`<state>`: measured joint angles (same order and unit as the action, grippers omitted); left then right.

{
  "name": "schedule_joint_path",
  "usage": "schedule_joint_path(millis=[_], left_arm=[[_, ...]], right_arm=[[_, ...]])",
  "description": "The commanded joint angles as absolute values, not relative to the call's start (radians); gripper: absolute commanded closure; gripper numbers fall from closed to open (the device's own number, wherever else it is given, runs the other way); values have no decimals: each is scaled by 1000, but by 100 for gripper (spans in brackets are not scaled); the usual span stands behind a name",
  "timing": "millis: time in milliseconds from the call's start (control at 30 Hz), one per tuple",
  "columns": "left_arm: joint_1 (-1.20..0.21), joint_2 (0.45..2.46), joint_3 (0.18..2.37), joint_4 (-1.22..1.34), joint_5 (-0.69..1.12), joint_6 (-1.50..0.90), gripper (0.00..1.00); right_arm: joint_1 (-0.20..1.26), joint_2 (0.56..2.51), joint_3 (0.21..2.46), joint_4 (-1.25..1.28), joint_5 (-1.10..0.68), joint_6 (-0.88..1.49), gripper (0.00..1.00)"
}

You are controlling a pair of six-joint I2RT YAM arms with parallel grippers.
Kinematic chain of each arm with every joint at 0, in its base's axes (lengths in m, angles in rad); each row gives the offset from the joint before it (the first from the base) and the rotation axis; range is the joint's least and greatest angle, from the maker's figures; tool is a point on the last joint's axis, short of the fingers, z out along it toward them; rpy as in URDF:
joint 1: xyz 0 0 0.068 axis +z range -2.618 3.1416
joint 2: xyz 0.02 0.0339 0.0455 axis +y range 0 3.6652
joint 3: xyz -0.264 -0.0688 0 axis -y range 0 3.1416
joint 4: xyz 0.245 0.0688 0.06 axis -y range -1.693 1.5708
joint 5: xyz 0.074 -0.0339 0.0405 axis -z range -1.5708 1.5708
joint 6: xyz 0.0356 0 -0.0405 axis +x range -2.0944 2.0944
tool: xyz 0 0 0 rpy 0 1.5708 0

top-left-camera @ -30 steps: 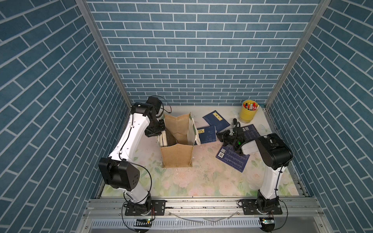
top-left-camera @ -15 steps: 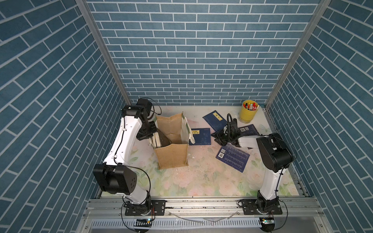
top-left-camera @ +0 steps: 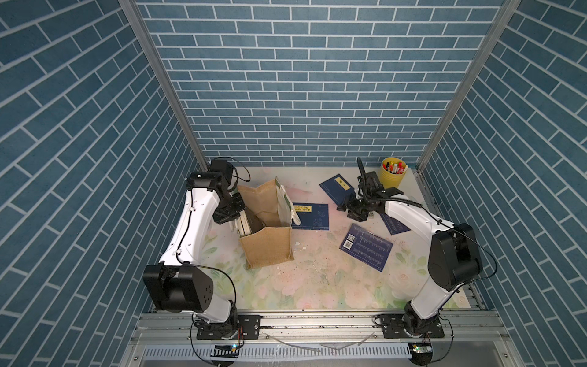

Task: Take out the books from the canvas bag
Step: Place the book at the center of the board, then pick up the book from the canvas bag.

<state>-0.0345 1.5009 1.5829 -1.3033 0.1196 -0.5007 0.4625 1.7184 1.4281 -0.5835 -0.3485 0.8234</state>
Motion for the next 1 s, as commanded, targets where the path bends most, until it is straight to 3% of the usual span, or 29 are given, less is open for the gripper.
schedule_joint_path(millis=[0, 300, 467, 967], left_arm=[[-31, 1464, 1566, -1208, 192, -495, 100], [-29, 1420, 1488, -1186, 183, -537, 100], [-29, 1400, 1458, -1186, 189, -548, 100], [-29, 1367, 1375, -1106, 315, -598, 100]], right_arm=[[536, 1751, 1643, -824, -406, 671, 42], [735, 2064, 2364, -1077, -524, 601, 41], [814, 2264, 2641, -1114, -594, 581, 40], [926, 2411, 2609, -930, -627, 552, 38]])
